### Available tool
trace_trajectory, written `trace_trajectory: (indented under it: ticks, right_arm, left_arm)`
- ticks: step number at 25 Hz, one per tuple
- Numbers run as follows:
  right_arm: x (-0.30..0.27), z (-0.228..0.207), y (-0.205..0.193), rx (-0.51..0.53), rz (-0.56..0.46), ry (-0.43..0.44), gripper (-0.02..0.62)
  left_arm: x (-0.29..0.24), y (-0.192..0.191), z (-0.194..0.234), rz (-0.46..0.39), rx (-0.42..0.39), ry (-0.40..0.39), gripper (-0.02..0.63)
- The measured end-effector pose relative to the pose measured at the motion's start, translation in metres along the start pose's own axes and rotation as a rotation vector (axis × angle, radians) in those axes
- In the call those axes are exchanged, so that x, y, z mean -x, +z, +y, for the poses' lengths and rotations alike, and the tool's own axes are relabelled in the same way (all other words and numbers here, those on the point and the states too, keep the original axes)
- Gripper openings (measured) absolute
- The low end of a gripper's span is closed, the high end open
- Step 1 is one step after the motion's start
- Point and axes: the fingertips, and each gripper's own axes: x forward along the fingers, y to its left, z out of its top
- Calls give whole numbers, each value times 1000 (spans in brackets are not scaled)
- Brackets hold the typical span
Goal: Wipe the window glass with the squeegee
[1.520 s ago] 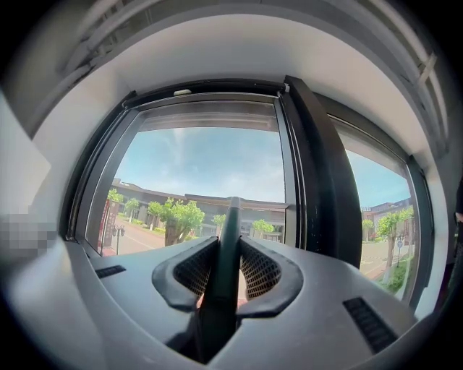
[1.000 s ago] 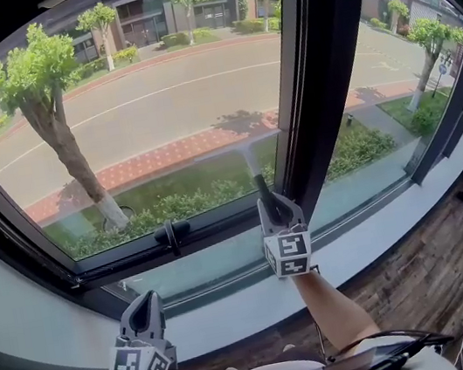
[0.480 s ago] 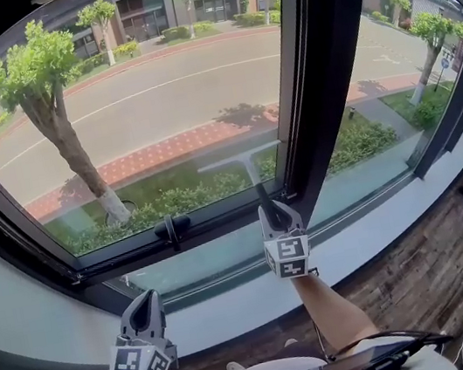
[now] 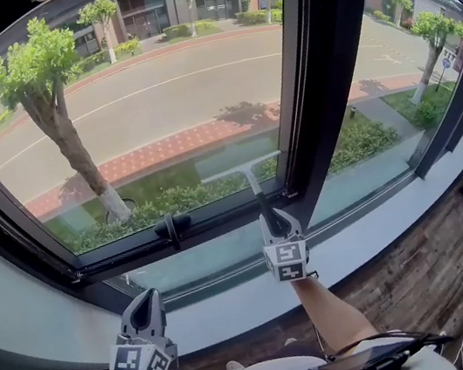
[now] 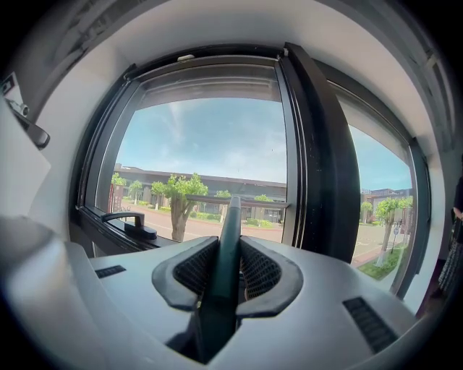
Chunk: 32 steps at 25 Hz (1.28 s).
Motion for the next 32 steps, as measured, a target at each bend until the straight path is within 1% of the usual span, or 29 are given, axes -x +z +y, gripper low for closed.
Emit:
trace_trajectory:
  ticks: [9, 14, 17, 20, 26, 32]
  right_arm:
    - [-3, 4, -25, -27, 49, 7, 98]
    - [-3, 6, -37, -24, 76, 15, 98]
    - [-4, 7, -47, -21, 103, 19, 98]
    - [-4, 7, -59, -45, 134, 19, 98]
    - [-6, 8, -62, -48, 135, 38, 98]
    - [-5, 7, -67, -53, 143, 40, 98]
  left_arm:
    - [-2, -3, 1, 12, 0, -1, 16]
    - [-1, -4, 2, 17, 3, 1, 16]
    - [0, -5, 4, 20, 7, 6, 15]
    - [0, -7, 5, 26, 8, 11, 16]
    - [2, -13, 7, 34, 11, 17, 15]
    - [0, -17, 4, 41, 12, 13, 16]
